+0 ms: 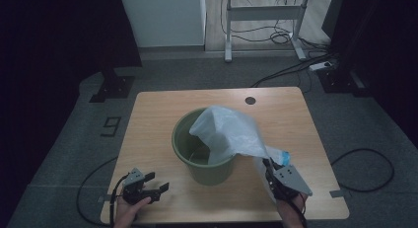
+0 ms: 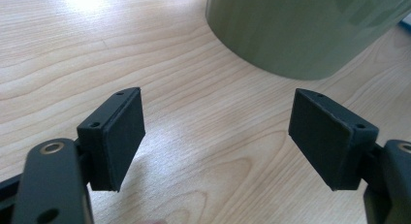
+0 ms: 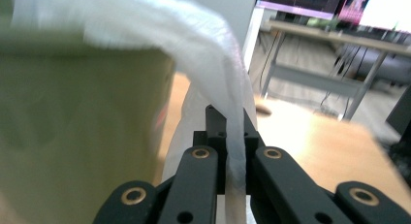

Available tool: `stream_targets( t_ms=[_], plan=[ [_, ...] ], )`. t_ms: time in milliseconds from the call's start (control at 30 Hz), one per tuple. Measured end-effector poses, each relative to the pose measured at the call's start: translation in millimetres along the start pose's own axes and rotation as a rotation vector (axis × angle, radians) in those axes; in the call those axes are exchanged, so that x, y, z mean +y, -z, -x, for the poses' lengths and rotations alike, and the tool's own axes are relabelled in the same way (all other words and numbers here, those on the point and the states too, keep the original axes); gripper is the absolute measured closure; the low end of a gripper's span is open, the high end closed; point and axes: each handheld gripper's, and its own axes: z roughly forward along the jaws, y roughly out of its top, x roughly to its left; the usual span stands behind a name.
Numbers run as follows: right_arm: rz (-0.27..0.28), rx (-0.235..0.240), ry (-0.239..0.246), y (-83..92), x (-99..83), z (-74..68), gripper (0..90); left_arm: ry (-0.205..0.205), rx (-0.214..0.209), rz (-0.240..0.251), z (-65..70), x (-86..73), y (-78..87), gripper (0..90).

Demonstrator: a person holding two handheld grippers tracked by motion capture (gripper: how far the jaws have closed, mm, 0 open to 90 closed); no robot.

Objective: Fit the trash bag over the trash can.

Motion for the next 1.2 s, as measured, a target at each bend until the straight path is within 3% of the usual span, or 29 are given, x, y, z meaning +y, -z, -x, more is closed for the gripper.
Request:
stream_targets(
  t_ms=[33, 100, 133, 167, 200, 267, 300, 367, 500, 533, 667, 700, 833, 1033, 1067, 1200],
  plan=[
    [0.044, -0.011, 0.016, 2.0, 14.5, 7.4, 89.0, 0.005, -0.004, 0.004, 0.1, 0.5, 0.4, 20.2],
    [0.057, -0.013, 0.019, 2.4, 20.1, 9.1, 89.0, 0.012, -0.011, 0.013, 0.5, 1.4, 1.2, 20.2],
    [0.1, -0.014, 0.03, 2.1, 38.4, 12.3, 89.0, 0.015, -0.015, 0.017, 1.1, 2.1, 1.6, 20.2],
    [0.1, -0.014, 0.03, 2.1, 38.4, 12.3, 89.0, 0.015, -0.015, 0.017, 1.1, 2.1, 1.6, 20.2],
    [0.137, -0.007, 0.04, 0.8, 56.2, 12.5, 89.0, 0.017, -0.016, 0.019, 1.4, 2.3, 1.7, 20.2],
    [0.148, -0.002, 0.043, 0.1, 63.0, 12.0, 89.0, 0.017, -0.017, 0.018, 1.3, 2.2, 1.7, 20.3],
    [0.185, 0.019, 0.052, -2.5, 82.5, 7.9, 89.0, 0.017, -0.015, 0.018, 0.9, 2.0, 1.7, 20.2],
    [0.196, 0.029, 0.057, -3.8, 88.3, 5.6, 89.0, 0.019, -0.013, 0.018, 0.2, 1.7, 1.9, 20.3],
    [0.215, 0.087, 0.098, -14.6, 109.5, -13.2, 88.9, 0.021, -0.012, 0.023, -1.5, 1.5, 3.2, 20.3],
    [0.212, 0.118, 0.117, -18.7, 111.8, -24.5, 88.9, 0.022, -0.012, 0.025, -1.9, 1.4, 3.6, 20.3],
    [0.2, 0.167, 0.145, -21.7, 109.2, -39.1, 88.9, 0.023, -0.01, 0.028, -3.3, 1.1, 5.1, 20.5],
    [0.181, 0.196, 0.168, -22.7, 103.6, -49.2, 88.9, 0.023, -0.009, 0.029, -3.6, 1.0, 5.3, 20.5],
    [0.148, 0.184, 0.201, -22.6, 93.6, -55.6, 88.9, 0.021, -0.007, 0.027, -3.7, 0.7, 5.2, 20.7],
    [0.12, 0.15, 0.201, -17.4, 86.3, -42.9, 88.9, 0.013, -0.005, 0.016, -2.7, 0.3, 3.1, 20.9],
    [0.129, 0.149, 0.192, -12.6, 87.8, -34.6, 88.9, 0.011, -0.004, 0.012, -2.4, 0.3, 2.5, 21.0],
    [0.153, 0.141, 0.189, -5.3, 92.4, -25.9, 88.9, 0.008, -0.003, 0.008, -1.6, 0.3, 1.7, 21.1]
  ],
)
